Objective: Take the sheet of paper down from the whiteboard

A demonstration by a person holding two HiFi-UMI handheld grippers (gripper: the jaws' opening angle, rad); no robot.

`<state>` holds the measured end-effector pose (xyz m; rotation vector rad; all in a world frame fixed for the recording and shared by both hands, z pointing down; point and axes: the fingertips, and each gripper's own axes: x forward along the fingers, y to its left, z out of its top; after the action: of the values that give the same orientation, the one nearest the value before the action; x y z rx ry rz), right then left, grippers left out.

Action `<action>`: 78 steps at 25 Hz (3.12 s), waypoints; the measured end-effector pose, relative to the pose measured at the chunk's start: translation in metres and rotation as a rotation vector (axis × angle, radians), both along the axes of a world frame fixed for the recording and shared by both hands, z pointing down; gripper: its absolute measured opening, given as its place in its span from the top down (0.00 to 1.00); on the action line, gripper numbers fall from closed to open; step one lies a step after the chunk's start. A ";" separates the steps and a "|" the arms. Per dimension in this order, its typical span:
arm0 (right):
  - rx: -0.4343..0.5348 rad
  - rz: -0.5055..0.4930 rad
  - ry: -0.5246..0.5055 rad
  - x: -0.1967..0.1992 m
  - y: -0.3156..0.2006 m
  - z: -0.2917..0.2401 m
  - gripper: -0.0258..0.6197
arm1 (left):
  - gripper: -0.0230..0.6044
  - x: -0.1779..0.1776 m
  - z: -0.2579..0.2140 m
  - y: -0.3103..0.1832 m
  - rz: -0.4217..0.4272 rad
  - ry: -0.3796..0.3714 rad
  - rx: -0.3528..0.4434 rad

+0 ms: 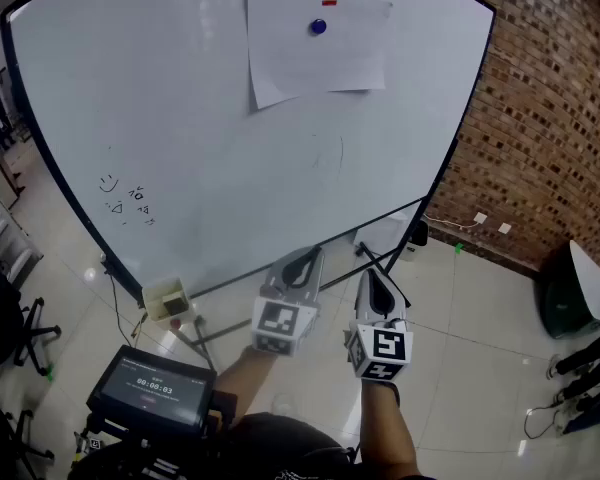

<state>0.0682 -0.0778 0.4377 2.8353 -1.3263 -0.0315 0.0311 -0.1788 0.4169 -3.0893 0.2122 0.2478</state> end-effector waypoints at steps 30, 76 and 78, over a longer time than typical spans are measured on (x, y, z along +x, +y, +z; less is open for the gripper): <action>0.272 -0.562 0.094 0.191 -0.160 -0.133 0.94 | 0.96 0.124 -0.180 -0.120 -0.626 0.071 0.400; 0.409 -1.112 -0.299 0.252 -0.194 -0.204 0.67 | 0.77 0.142 -0.325 -0.179 -0.823 -0.032 0.509; 0.410 -1.144 -0.322 0.251 -0.199 -0.209 0.67 | 0.77 0.142 -0.327 -0.184 -0.824 -0.029 0.503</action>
<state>0.3189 -0.2769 0.2289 1.8977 -3.0820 0.1645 0.1735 -0.3624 0.0903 -2.2701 1.1608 0.1777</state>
